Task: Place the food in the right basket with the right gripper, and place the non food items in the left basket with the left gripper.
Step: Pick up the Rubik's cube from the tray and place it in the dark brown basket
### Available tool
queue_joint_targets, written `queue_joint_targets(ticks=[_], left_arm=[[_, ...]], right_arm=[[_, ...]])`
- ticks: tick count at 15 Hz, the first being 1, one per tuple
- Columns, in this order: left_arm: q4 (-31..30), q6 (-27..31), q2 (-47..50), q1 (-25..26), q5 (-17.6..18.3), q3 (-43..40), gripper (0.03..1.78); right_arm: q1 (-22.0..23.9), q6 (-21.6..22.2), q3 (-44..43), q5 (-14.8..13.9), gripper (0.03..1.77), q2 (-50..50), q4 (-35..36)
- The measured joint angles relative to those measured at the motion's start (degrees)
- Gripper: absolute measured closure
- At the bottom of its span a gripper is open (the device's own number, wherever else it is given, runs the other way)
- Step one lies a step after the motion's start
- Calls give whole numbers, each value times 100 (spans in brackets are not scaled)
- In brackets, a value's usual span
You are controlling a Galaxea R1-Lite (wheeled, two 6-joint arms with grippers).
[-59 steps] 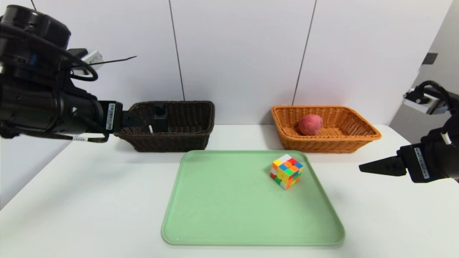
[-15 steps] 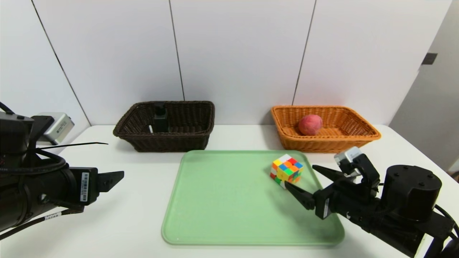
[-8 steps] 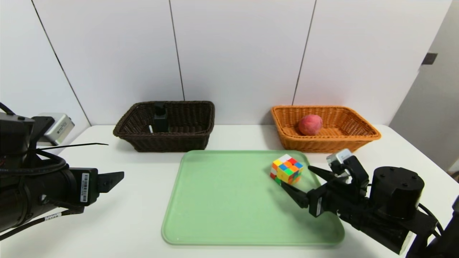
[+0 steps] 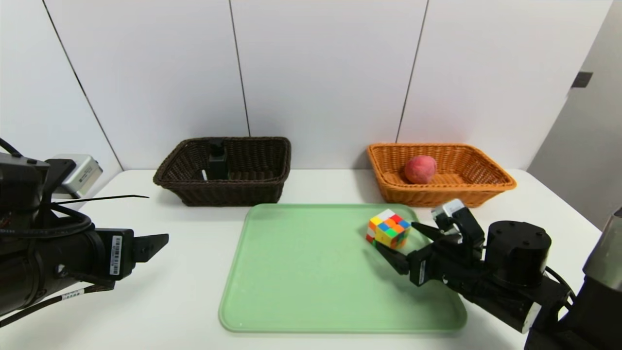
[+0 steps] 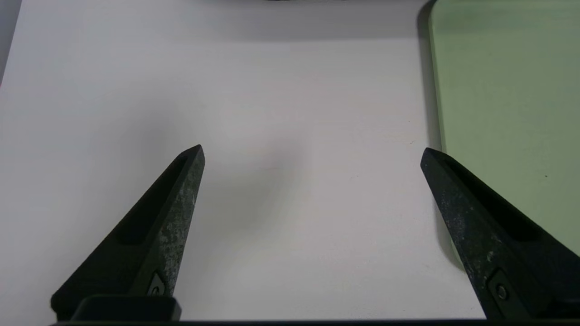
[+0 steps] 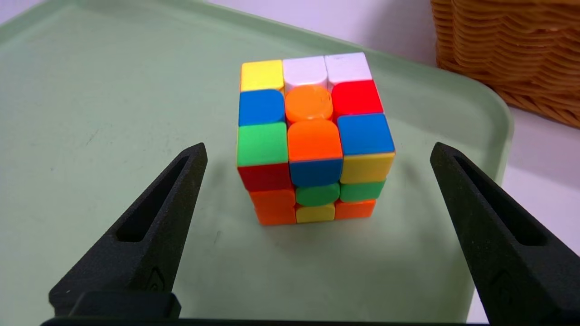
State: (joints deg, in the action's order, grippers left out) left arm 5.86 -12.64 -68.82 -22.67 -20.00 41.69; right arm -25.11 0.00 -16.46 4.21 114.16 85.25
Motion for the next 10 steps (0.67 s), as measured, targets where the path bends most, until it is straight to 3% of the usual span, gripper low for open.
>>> queue_joint_targets(ticks=[10], left_arm=[[-9,0,-69,0,0,0,12]], right_arm=[[1,-5,-623,15,10,441,-57]])
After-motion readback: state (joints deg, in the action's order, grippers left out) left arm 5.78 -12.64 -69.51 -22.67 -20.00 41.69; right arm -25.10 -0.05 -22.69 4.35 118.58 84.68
